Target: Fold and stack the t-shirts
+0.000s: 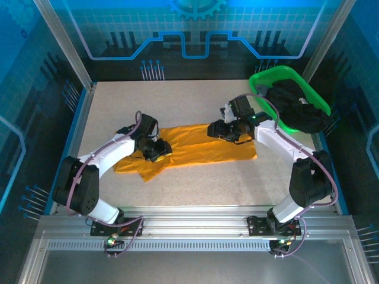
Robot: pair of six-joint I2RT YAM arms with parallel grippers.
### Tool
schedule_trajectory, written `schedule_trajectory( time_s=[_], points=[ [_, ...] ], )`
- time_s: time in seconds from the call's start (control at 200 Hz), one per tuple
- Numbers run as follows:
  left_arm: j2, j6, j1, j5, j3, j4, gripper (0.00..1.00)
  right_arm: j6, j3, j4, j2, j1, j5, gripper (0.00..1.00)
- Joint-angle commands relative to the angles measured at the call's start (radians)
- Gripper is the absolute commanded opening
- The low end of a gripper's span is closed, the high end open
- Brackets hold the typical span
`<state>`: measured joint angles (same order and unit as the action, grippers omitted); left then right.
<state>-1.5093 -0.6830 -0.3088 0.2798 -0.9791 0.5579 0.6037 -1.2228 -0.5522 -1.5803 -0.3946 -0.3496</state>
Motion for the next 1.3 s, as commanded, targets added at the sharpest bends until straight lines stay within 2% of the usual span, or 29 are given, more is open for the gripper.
schedule_trajectory(
  time_s=[0.0, 0.2, 0.51, 0.685, 0.805, 0.895, 0.96, 1.06, 1.205, 1.295],
  points=[
    [-0.060, -0.032, 0.029, -0.037, -0.023, -0.004, 0.38, 0.013, 0.007, 0.018, 0.008, -0.013, -0.023, 0.51],
    [-0.205, -0.029, 0.001, -0.053, -0.120, 0.039, 0.36, 0.001, -0.010, -0.002, 0.011, -0.011, -0.017, 0.51],
    [-0.309, -0.044, -0.088, -0.041, -0.160, 0.011, 0.37, 0.008, 0.002, 0.011, 0.011, -0.007, -0.019, 0.51],
    [-0.299, -0.021, -0.092, -0.052, -0.157, 0.036, 0.39, 0.005, -0.009, 0.014, -0.006, -0.005, -0.025, 0.51],
    [-0.205, 0.005, -0.085, -0.114, -0.154, 0.089, 0.44, 0.000, -0.018, 0.011, -0.019, -0.004, -0.029, 0.51],
    [-0.094, 0.009, -0.032, -0.166, -0.106, 0.121, 0.44, -0.008, -0.021, 0.015, -0.024, -0.001, -0.036, 0.51],
    [-0.019, 0.020, 0.045, -0.173, -0.043, 0.113, 0.44, -0.024, -0.021, 0.035, -0.029, -0.006, -0.070, 0.51],
    [0.048, 0.058, 0.192, -0.141, 0.033, 0.081, 0.44, -0.045, -0.022, 0.117, -0.032, -0.029, -0.192, 0.53],
    [0.050, 0.145, 0.367, -0.127, 0.090, 0.015, 0.45, -0.036, -0.043, 0.168, -0.052, -0.087, -0.246, 0.53],
    [0.018, 0.181, 0.432, -0.112, 0.102, -0.017, 0.45, -0.019, -0.053, 0.174, -0.076, -0.112, -0.243, 0.53]
  ],
)
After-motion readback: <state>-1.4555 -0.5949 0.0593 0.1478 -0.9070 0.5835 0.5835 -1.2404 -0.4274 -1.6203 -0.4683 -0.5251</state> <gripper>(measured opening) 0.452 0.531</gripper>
